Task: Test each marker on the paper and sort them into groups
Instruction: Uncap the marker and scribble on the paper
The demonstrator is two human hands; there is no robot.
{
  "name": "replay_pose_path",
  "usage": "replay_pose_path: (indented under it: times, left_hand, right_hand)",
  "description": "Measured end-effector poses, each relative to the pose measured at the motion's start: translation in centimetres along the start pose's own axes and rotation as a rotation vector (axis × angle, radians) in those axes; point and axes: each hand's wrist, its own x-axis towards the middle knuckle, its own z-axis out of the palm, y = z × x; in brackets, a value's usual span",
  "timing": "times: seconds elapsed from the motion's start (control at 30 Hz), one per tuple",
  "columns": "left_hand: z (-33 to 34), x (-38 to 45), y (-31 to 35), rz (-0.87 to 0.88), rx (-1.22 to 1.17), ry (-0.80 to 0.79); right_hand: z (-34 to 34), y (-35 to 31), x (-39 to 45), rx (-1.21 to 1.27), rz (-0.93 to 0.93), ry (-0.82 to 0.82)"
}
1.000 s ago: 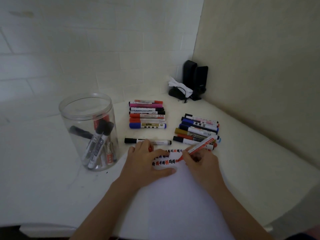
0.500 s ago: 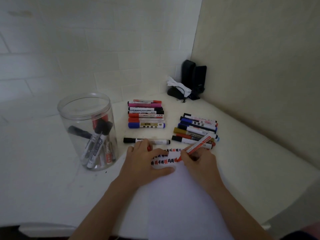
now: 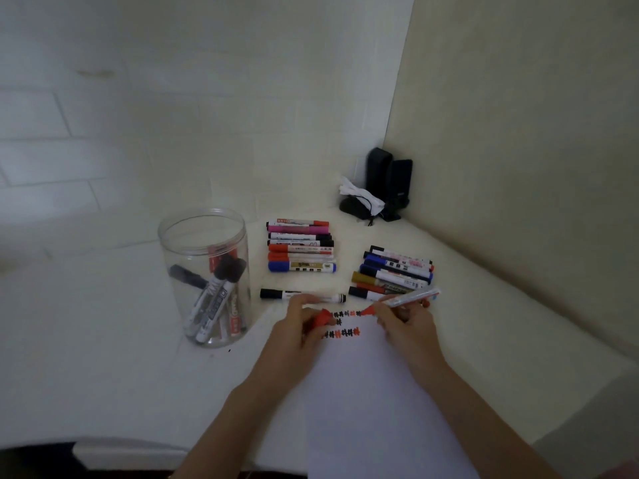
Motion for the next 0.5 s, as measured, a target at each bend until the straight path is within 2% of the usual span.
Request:
replay_pose_path:
  times: [0.17, 0.5]
  left_hand:
    - [-0.6, -0.2, 0.1, 0.014, -0.037, 0.036]
    - [-0.6, 0.0, -0.1, 0.133, -0.033, 0.063]
  right_hand:
    - [-0.5, -1.1, -1.4, 0.209, 0.025, -0.106]
    - [1.7, -1.4, -3.2, 0.178, -0.045, -0.152]
